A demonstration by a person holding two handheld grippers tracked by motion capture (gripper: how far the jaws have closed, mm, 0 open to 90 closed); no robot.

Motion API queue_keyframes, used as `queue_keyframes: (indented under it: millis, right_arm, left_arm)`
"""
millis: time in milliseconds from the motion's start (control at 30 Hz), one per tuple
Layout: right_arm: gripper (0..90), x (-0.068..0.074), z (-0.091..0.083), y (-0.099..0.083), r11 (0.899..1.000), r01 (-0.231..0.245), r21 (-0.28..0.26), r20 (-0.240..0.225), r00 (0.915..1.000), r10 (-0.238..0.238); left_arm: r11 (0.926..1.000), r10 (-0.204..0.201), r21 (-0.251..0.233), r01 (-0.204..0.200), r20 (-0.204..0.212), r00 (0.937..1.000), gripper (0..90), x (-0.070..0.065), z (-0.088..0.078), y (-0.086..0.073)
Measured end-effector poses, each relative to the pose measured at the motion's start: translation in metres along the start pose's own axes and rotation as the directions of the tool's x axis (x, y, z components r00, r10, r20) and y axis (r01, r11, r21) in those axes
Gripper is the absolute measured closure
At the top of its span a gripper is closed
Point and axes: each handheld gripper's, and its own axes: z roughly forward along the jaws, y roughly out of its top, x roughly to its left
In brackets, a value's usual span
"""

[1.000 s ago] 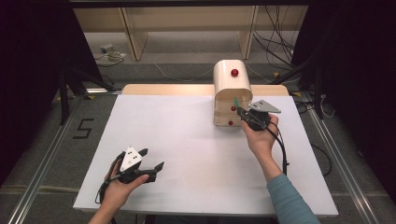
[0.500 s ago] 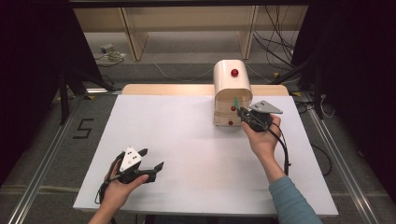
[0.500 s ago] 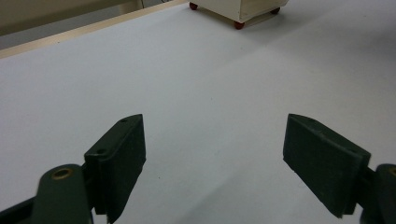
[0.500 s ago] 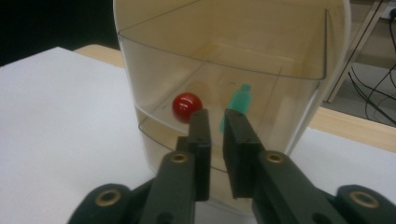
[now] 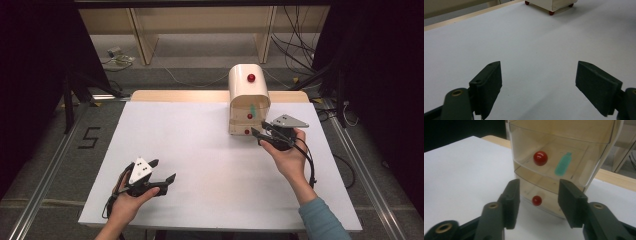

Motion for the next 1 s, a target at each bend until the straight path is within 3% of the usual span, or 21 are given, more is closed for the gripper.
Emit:
queue_keyframes:
  millis: [167, 400, 467, 1000]
  right_arm:
    - [38.7, 0.002, -0.009, -0.007, 1.0, 0.023, -0.005, -0.045, 0.9987, -0.023]
    - [29.7, 0.003, -0.024, -0.024, 0.999, 0.042, 0.033, -0.118, 0.9923, -0.038]
    - [28.4, 0.003, -0.027, -0.028, 0.997, 0.059, 0.041, -0.12, 0.9913, -0.053]
    - [23.9, 0.0, -0.054, -0.051, 0.998, 0.045, 0.032, -0.176, 0.9837, -0.039]
  left_arm:
    - [1.0, -0.003, -0.001, 0.003, 0.001, 1.0, 21.2, 0.0, 0.0, 0.0]
    - [1.0, 0.0, -0.001, 0.0, 0.003, 1.0, 21.2, -0.002, 0.001, 0.0]
    - [1.0, -0.002, -0.003, 0.002, 0.003, 1.0, 21.2, -0.002, 0.001, 0.0]
    - [1.0, 0.003, 0.006, -0.003, 0.009, 1.0, 21.1, -0.002, 0.001, 0.0]
